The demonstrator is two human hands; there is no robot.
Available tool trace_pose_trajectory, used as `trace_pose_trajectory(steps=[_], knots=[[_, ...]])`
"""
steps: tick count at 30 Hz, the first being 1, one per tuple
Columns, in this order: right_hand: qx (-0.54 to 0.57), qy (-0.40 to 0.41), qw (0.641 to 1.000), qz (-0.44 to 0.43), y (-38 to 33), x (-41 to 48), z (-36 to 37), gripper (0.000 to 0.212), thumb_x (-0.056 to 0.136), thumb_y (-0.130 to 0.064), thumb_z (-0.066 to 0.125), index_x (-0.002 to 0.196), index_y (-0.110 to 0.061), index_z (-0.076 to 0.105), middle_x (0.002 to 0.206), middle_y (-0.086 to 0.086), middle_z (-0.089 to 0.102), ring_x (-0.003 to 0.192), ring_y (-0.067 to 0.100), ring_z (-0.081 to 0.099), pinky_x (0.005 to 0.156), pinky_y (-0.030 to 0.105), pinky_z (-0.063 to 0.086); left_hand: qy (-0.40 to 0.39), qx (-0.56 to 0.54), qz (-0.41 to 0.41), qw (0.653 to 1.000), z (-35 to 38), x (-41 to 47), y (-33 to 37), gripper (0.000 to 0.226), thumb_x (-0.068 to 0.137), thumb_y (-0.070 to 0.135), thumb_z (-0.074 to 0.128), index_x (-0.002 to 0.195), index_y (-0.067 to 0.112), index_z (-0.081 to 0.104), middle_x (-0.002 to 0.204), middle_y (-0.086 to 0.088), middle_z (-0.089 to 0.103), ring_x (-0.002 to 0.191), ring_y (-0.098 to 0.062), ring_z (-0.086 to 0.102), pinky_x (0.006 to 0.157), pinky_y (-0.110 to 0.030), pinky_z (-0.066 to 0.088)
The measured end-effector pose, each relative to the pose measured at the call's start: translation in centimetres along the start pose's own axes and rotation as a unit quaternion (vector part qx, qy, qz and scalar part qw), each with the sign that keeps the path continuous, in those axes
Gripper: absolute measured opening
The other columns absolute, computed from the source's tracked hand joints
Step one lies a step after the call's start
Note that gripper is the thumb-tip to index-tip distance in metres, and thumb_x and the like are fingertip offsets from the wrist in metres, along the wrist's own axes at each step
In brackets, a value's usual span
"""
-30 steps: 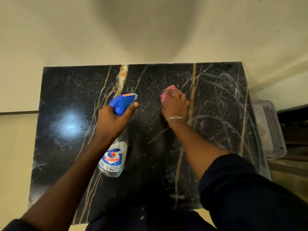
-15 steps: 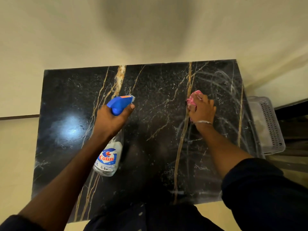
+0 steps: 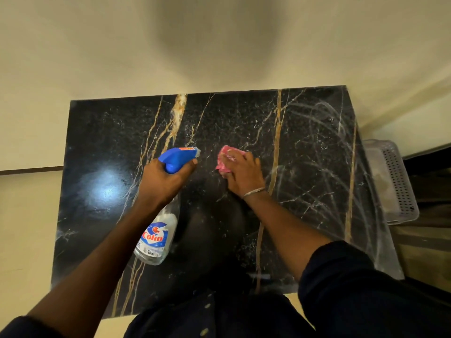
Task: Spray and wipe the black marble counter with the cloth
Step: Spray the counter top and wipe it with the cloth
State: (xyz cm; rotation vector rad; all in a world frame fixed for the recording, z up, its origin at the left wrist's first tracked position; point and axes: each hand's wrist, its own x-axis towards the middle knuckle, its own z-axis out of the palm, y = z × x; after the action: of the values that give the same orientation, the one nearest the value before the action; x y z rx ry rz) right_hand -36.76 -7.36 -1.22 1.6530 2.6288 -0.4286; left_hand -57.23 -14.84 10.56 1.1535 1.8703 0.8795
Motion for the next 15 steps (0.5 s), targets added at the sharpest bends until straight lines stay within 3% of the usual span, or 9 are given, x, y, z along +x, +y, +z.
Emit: trace_pose_trajectory(steps=[6, 10, 12, 15], knots=[[0.036, 0.071, 0.973, 0.217, 12.0, -2.6, -2.4, 0.051, 0.088, -0.019, 0.057, 0.138, -0.027, 0.055, 0.143, 0.002, 0.048, 0.112, 0.033, 0.043, 0.089, 0.041, 0.036, -0.015, -0.005, -0.008, 1.000, 0.5, 0.1, -0.4, 0.031, 0.090, 0.037, 0.069, 0.104, 0.009, 0.066, 0.076, -0.014, 0.069, 0.061, -0.022, 0.064, 0.061, -0.034, 0.054], [0.039, 0.083, 0.945, 0.313, 11.0, -2.4, -2.5, 0.049, 0.090, -0.020, 0.054, 0.139, -0.024, 0.053, 0.141, 0.007, 0.045, 0.115, 0.035, 0.042, 0.093, 0.044, 0.036, -0.015, -0.014, -0.013, 1.000, 1.2, -0.2, -0.2, 0.031, 0.090, 0.036, 0.069, 0.106, 0.010, 0.066, 0.079, -0.012, 0.070, 0.062, -0.017, 0.064, 0.060, -0.030, 0.055], [0.044, 0.085, 0.950, 0.299, 8.1, -2.1, -2.1, 0.049, 0.089, -0.022, 0.057, 0.138, -0.026, 0.053, 0.141, 0.006, 0.046, 0.112, 0.033, 0.043, 0.090, 0.042, 0.037, -0.017, -0.015, -0.017, 1.000, 1.6, -0.3, -0.2, 0.030, 0.090, 0.038, 0.070, 0.104, 0.011, 0.066, 0.080, -0.013, 0.071, 0.062, -0.020, 0.065, 0.062, -0.034, 0.057], [0.051, 0.070, 0.975, 0.203, 2.7, -2.6, -1.0, 0.047, 0.088, -0.026, 0.058, 0.136, -0.027, 0.055, 0.139, 0.003, 0.049, 0.110, 0.029, 0.044, 0.091, 0.041, 0.041, -0.016, -0.003, -0.022, 1.000, 2.2, -0.9, -0.3, 0.031, 0.089, 0.042, 0.071, 0.099, 0.013, 0.067, 0.075, -0.011, 0.070, 0.061, -0.024, 0.065, 0.061, -0.037, 0.057]])
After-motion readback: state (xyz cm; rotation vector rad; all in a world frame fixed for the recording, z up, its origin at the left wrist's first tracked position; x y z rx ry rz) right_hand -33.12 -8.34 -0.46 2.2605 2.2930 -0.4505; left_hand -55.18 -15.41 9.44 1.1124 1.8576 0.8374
